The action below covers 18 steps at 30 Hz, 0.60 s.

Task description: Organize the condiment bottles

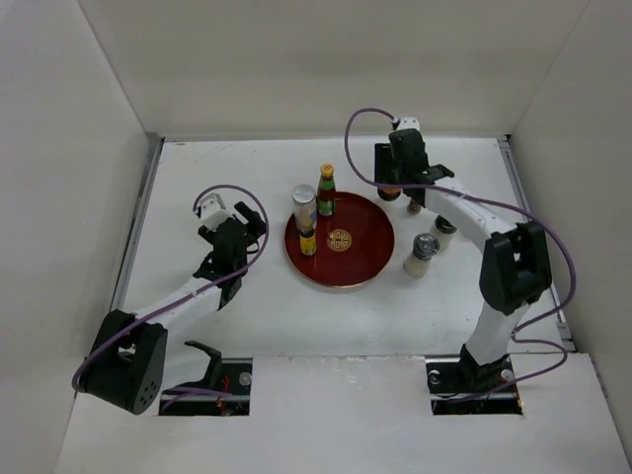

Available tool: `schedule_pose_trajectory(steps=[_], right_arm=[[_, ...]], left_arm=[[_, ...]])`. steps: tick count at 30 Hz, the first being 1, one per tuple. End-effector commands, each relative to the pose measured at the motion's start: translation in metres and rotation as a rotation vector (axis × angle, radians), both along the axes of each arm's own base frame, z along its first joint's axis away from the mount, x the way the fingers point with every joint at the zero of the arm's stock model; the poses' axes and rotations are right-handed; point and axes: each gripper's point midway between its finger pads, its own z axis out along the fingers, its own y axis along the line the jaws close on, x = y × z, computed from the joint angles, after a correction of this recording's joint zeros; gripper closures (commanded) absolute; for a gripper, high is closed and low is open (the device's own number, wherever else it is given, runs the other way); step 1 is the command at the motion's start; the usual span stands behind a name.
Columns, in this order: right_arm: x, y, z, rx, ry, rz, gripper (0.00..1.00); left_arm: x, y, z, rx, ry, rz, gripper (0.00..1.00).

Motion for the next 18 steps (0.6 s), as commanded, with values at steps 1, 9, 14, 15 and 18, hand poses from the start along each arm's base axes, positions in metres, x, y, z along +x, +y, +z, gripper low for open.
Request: schedule_pose_trajectory(steps=[1, 9, 14, 15, 18], right_arm=[[-0.014, 0.041, 0.102, 0.121, -0.291, 0.063, 0.47], [-0.073, 0.115, 0.072, 0.228, -0.258, 0.220, 0.49], [-0.081, 0.161, 0.070, 0.246, -0.246, 0.308, 0.49], [-0.081, 0.165, 0.072, 0.248, -0.249, 0.314, 0.49], [-0.080, 0.174, 0.066, 0.239, -0.237, 0.328, 0.48]], left_arm=[[0.008, -0.008, 0.010, -0.034, -0.043, -0.028, 0.22], [0.013, -0.014, 0.003, -0.049, -0.017, -0.070, 0.20], [0.013, -0.015, 0.002, -0.049, -0.012, -0.076, 0.20], [0.013, -0.016, 0.002, -0.051, -0.011, -0.083, 0.20], [0.013, -0.020, 0.007, -0.066, -0.032, -0.107, 0.20]])
